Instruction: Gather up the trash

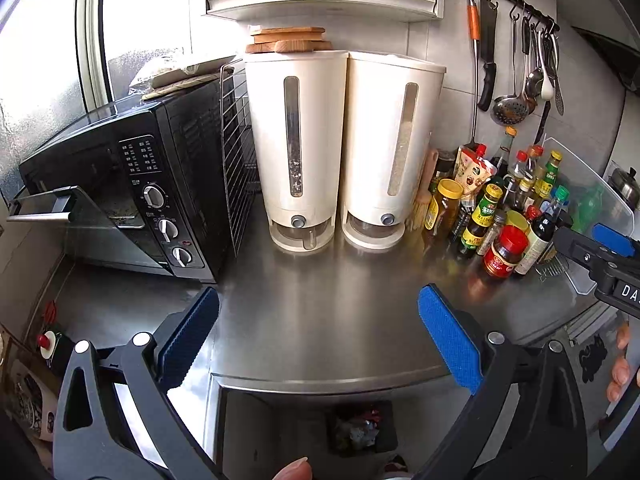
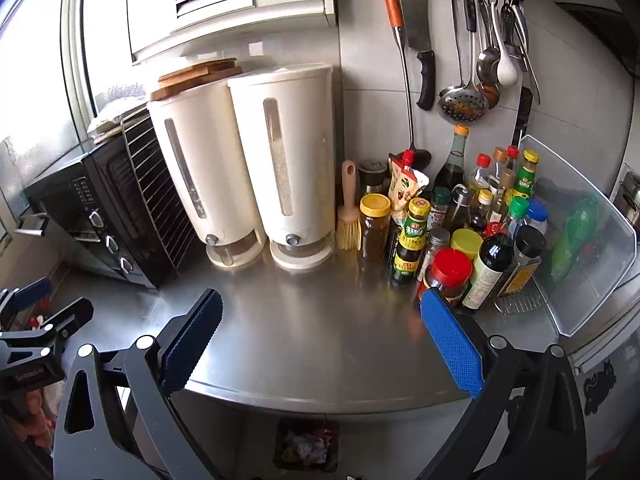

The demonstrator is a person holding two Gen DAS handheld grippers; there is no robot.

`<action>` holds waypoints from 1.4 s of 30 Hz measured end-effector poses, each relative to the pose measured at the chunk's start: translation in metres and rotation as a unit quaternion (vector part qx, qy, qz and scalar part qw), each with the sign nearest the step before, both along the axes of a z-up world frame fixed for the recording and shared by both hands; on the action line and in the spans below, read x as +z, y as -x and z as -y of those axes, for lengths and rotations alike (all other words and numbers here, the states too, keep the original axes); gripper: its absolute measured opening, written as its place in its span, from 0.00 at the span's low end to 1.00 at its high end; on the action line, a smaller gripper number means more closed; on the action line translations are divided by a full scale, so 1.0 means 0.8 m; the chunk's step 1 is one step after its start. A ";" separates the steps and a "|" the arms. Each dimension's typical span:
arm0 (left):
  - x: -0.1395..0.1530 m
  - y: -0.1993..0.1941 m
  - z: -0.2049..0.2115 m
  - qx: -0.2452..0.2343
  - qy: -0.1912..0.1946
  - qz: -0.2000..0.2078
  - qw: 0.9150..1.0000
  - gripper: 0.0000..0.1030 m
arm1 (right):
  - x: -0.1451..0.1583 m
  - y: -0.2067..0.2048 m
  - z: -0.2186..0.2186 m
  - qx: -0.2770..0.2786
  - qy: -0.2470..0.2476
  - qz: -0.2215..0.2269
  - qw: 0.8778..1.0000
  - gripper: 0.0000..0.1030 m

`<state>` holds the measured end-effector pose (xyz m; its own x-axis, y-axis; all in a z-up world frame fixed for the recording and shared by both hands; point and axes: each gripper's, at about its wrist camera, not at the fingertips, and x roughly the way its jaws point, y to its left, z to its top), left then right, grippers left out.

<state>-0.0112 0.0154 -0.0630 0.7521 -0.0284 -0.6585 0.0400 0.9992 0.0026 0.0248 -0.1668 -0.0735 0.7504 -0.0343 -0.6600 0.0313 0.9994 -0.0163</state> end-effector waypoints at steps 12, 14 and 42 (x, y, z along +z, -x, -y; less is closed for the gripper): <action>0.024 -0.005 0.000 0.006 0.004 0.034 0.999 0.92 | 0.015 -0.007 -0.002 -0.004 -0.001 0.016 1.000 0.97; 0.027 -0.005 0.001 0.005 0.002 0.037 0.999 0.92 | 0.017 -0.007 -0.003 -0.003 0.000 0.020 1.000 0.97; 0.038 -0.012 0.003 0.004 -0.001 0.052 0.999 0.92 | 0.029 -0.017 -0.004 -0.009 0.011 0.023 1.000 0.97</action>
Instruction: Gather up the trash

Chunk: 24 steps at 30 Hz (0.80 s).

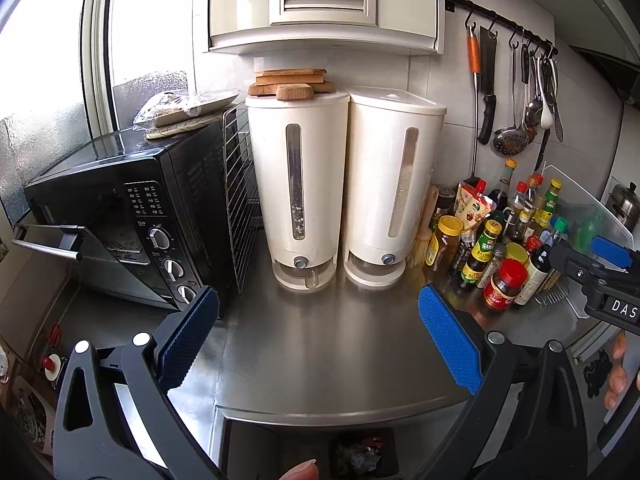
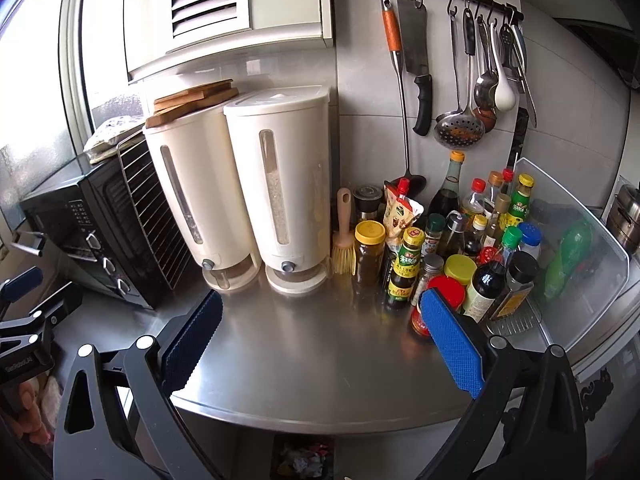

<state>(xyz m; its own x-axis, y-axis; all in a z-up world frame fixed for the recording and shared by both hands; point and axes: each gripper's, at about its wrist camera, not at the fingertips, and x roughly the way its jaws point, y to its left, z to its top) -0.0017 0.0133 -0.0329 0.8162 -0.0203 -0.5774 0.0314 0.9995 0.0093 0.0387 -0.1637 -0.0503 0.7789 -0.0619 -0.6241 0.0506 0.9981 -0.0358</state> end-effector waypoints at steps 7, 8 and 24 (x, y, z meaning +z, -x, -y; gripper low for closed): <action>-0.002 0.002 0.000 0.002 -0.005 0.005 1.000 0.92 | 0.001 0.001 0.001 -0.005 -0.001 0.012 1.000 0.97; -0.002 0.002 0.001 0.002 -0.007 0.006 1.000 0.92 | 0.001 0.001 0.002 -0.007 -0.001 0.013 1.000 0.97; 0.004 0.001 -0.003 0.007 -0.001 0.015 1.000 0.92 | 0.004 0.002 0.009 -0.021 -0.007 0.016 1.000 0.97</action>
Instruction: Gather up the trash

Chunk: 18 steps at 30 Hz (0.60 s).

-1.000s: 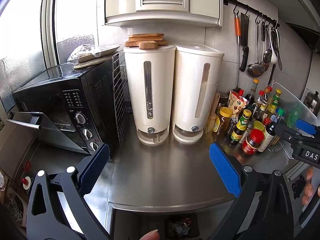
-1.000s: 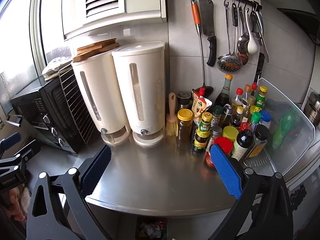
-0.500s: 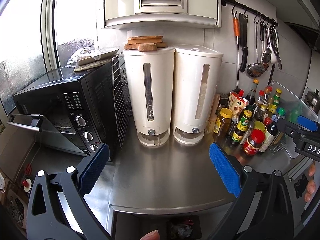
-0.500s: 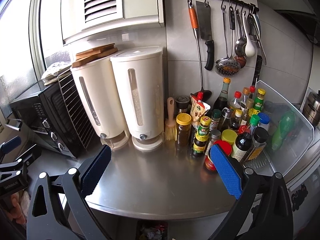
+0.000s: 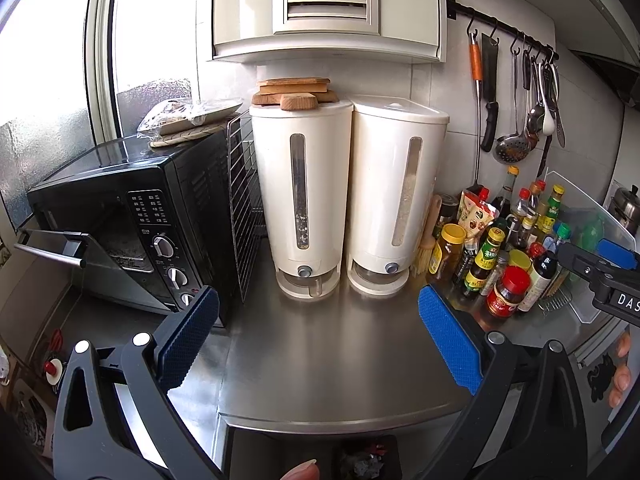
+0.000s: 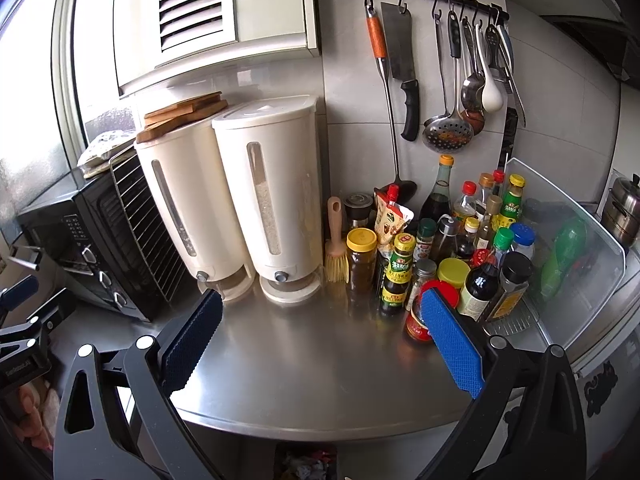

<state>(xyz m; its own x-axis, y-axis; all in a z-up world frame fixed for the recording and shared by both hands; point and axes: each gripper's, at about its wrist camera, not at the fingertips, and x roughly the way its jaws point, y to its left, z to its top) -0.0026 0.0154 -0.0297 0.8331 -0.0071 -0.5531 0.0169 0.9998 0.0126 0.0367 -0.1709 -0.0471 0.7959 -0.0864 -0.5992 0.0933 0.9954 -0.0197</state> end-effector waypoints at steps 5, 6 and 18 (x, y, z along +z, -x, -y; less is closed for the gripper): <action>0.002 0.001 0.002 0.000 -0.001 0.004 1.000 0.92 | 0.001 0.000 -0.001 0.001 -0.002 0.001 1.000 0.97; 0.002 0.001 0.003 0.000 -0.002 0.005 1.000 0.92 | 0.001 0.000 -0.001 0.001 -0.001 0.001 1.000 0.97; 0.003 0.001 0.006 -0.001 -0.005 0.007 1.000 0.92 | 0.000 -0.002 -0.001 0.004 -0.004 0.001 1.000 0.97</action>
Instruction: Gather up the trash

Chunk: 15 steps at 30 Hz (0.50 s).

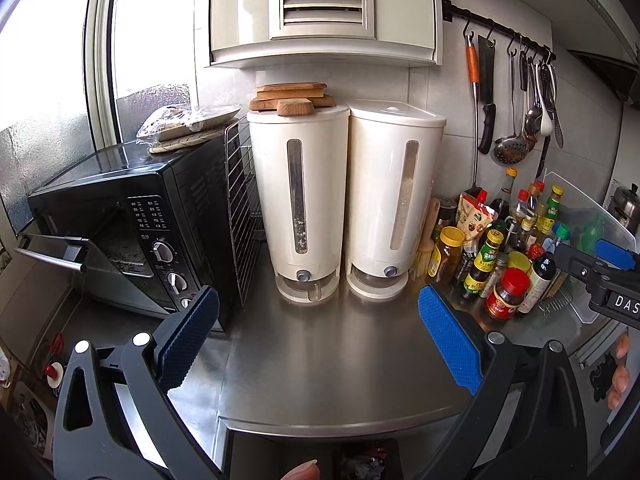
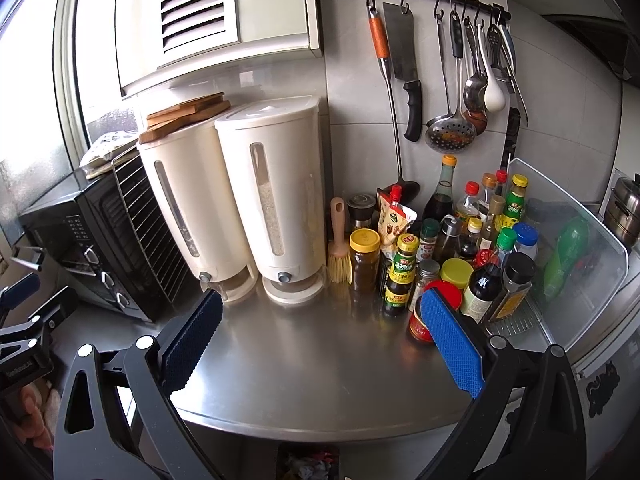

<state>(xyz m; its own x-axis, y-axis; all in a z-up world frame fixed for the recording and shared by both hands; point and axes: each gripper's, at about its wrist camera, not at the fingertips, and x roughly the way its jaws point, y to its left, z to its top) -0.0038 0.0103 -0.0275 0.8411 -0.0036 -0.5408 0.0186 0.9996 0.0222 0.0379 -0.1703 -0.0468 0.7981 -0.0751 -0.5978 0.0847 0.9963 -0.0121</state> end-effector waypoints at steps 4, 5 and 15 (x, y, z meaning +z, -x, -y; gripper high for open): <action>0.000 0.000 0.000 0.000 0.000 0.000 1.000 0.92 | -0.001 -0.001 0.000 0.000 0.000 0.000 1.000 0.97; 0.000 -0.001 0.001 0.000 0.000 -0.001 1.000 0.92 | -0.001 0.000 0.000 0.000 0.000 0.000 1.000 0.97; -0.001 0.002 0.000 0.002 -0.005 0.001 1.000 0.92 | -0.001 0.000 -0.004 0.004 0.001 0.001 1.000 0.97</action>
